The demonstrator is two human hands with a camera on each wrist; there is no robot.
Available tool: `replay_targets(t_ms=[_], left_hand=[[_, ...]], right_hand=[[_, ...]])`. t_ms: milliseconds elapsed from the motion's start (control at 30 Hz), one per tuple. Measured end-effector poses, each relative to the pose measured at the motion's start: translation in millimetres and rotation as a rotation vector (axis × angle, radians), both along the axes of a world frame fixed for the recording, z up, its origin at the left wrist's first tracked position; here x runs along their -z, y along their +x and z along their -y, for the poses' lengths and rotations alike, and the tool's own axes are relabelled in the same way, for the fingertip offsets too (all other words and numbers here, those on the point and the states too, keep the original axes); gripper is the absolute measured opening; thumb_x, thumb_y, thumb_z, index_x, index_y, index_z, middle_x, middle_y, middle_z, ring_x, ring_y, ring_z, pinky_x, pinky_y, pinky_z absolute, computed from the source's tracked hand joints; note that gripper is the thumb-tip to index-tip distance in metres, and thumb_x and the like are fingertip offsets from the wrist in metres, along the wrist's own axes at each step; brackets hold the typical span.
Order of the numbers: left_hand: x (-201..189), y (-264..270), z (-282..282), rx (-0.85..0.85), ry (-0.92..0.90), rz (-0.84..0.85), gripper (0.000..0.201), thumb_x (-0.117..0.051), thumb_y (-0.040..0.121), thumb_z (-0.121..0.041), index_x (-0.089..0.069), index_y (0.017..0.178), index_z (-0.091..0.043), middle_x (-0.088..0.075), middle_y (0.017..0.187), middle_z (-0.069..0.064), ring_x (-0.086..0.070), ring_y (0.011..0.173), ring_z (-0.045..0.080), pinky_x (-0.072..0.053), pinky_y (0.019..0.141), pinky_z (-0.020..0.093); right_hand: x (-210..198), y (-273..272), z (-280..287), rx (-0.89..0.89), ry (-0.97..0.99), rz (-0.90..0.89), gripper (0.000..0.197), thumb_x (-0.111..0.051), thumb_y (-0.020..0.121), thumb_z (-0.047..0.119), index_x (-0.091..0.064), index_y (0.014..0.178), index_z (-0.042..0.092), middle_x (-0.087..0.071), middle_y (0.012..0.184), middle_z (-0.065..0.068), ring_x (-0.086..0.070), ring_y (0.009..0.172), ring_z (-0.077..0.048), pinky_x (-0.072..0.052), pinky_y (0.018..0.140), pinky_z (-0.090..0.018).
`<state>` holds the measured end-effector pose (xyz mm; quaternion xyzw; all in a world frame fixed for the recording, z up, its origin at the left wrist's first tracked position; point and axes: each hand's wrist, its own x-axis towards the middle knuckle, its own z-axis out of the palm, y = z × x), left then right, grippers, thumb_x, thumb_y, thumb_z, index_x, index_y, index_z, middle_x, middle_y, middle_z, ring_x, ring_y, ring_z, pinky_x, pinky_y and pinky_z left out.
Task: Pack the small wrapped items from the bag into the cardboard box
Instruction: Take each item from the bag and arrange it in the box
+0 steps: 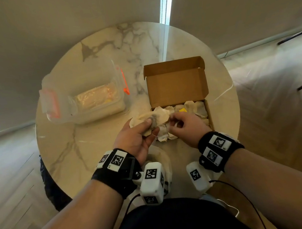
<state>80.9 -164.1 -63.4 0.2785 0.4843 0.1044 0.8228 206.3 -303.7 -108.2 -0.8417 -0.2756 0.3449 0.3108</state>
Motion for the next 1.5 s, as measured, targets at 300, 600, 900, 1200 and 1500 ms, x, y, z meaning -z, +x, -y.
replay_targets(t_ms=[300,600,900,1200,1500], left_hand=[[-5.1,20.3,18.5,0.101,0.006,0.074,0.023,-0.06,0.1,0.003,-0.066,0.122,-0.002,-0.076,0.114,0.018,-0.074,0.099,0.025,-0.064,0.079,0.029],[7.1,6.1,8.3,0.003,0.014,-0.048,0.017,-0.059,0.103,-0.002,-0.065,0.119,-0.003,-0.075,0.111,0.018,-0.078,0.092,0.027,-0.064,0.069,0.03],[1.9,-14.1,-6.8,-0.219,-0.095,-0.009,0.036,-0.046,0.096,0.005,-0.055,0.131,0.009,-0.072,0.118,0.03,-0.078,0.097,0.039,-0.065,0.083,0.039],[-9.1,-26.1,-11.0,-0.175,0.059,0.006,0.027,-0.056,0.099,0.003,-0.068,0.117,-0.014,-0.079,0.104,0.01,-0.078,0.091,0.02,-0.063,0.074,0.035],[-12.4,-18.0,-0.9,-0.105,0.007,-0.006,0.027,-0.058,0.095,0.011,-0.068,0.115,-0.004,-0.076,0.107,0.016,-0.077,0.09,0.025,-0.064,0.069,0.03]], right_hand=[[-44.7,-6.8,8.9,0.501,0.443,-0.533,0.017,-0.075,0.095,0.017,-0.07,0.111,0.014,-0.077,0.105,-0.008,-0.071,0.089,-0.015,-0.057,0.08,-0.033],[-50.8,20.0,30.2,0.804,0.645,-0.736,0.011,-0.063,0.102,0.011,-0.065,0.112,0.012,-0.074,0.111,-0.019,-0.073,0.096,-0.026,-0.064,0.077,-0.036],[-4.8,18.7,44.1,0.44,-0.073,-0.133,0.021,-0.073,0.093,0.02,-0.066,0.109,0.03,-0.073,0.091,0.003,-0.071,0.083,-0.015,-0.061,0.072,-0.03],[12.4,10.8,28.6,0.346,-0.149,0.018,0.027,-0.071,0.09,0.021,-0.052,0.104,0.034,-0.068,0.092,0.002,-0.064,0.093,-0.024,-0.056,0.082,-0.038],[19.1,16.1,28.7,0.136,-0.169,0.098,0.03,-0.073,0.088,0.018,-0.052,0.107,0.028,-0.065,0.085,0.003,-0.063,0.082,-0.018,-0.051,0.071,-0.032]])
